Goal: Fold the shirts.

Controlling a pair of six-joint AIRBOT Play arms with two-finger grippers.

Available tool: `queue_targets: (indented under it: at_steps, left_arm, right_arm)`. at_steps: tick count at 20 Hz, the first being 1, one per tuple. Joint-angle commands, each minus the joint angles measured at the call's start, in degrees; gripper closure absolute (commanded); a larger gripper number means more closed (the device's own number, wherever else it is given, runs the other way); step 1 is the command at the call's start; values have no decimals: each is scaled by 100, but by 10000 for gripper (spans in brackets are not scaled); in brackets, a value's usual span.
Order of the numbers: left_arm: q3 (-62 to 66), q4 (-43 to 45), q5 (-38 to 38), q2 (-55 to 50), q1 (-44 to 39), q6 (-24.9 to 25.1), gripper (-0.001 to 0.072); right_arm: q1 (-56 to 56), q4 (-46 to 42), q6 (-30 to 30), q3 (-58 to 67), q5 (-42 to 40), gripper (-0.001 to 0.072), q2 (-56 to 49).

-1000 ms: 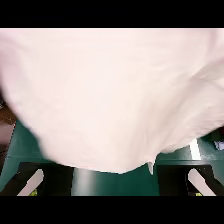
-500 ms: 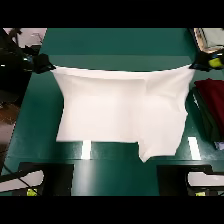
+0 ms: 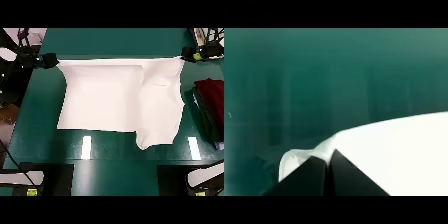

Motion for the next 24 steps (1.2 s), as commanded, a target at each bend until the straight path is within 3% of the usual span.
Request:
queue_targets:
  at_steps: [1, 8, 13, 15, 16, 17, 20, 24]
  left_arm:
    - [-87, 201, -426, -153, -4, 258, 683]
    - [-839, 481, -726, -212, -4, 232, 683]
    - [-1093, 474, -868, -212, -4, 120, 667]
    - [-1093, 474, -892, -210, -4, -201, 132]
    - [-1091, 479, -955, -205, -2, -334, 94]
    - [-1064, 479, -1150, -203, 39, -378, 96]
    - [-868, 542, -2166, -50, 498, -356, 97]
    - [-1445, 544, -3143, 719, 1392, 164, 97]
  right_arm:
    - [4, -31, 11, -227, 125, 700, -44]
    - [4, -247, 74, -2656, -157, 700, 898]
    - [4, -133, 116, -3604, -599, 696, 1327]
    - [-11, 184, 114, -3692, -599, 650, 1377]
    - [-35, 275, 114, -3663, -566, 437, 1381]
    - [-68, 398, 116, -3565, -389, 321, 1381]
    - [-328, 649, -234, -3272, 603, 327, 1617]
    - [-876, 638, -409, -3748, 1222, 328, 2723]
